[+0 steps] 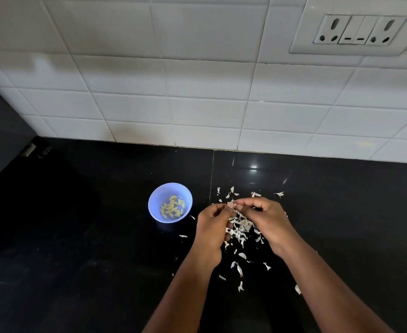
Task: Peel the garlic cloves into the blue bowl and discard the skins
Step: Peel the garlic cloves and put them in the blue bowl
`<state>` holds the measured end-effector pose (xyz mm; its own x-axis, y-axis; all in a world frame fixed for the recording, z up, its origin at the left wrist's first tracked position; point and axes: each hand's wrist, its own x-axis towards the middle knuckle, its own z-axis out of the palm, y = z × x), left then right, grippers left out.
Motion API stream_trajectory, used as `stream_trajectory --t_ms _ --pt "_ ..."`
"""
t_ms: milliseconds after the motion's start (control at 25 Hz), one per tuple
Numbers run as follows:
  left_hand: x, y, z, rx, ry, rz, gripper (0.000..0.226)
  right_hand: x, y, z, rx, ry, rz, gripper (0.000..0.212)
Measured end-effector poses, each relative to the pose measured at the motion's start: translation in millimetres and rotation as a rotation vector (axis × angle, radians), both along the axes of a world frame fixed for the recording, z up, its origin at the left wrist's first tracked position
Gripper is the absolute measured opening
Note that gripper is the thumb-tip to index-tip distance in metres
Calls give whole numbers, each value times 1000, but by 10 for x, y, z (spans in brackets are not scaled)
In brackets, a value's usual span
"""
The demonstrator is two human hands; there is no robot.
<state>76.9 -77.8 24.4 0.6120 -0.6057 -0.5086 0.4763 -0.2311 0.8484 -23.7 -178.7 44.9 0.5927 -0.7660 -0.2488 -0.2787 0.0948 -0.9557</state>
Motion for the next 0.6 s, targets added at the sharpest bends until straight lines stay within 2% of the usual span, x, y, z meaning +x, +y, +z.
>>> stream_trajectory --t_ms 80,200,440,600 --pt "-13 3 34 -53 122 21 13 -51 149 40 84 -88 -73 11" --pt "-75 12 123 -109 195 -10 6 -134 230 112 111 -133 -131 11" --pt "-176 59 309 -135 63 -102 9 -201 324 199 123 -157 -170 11" --pt "-266 77 397 -100 1 -154 15 -214 341 183 456 -319 -200 9"
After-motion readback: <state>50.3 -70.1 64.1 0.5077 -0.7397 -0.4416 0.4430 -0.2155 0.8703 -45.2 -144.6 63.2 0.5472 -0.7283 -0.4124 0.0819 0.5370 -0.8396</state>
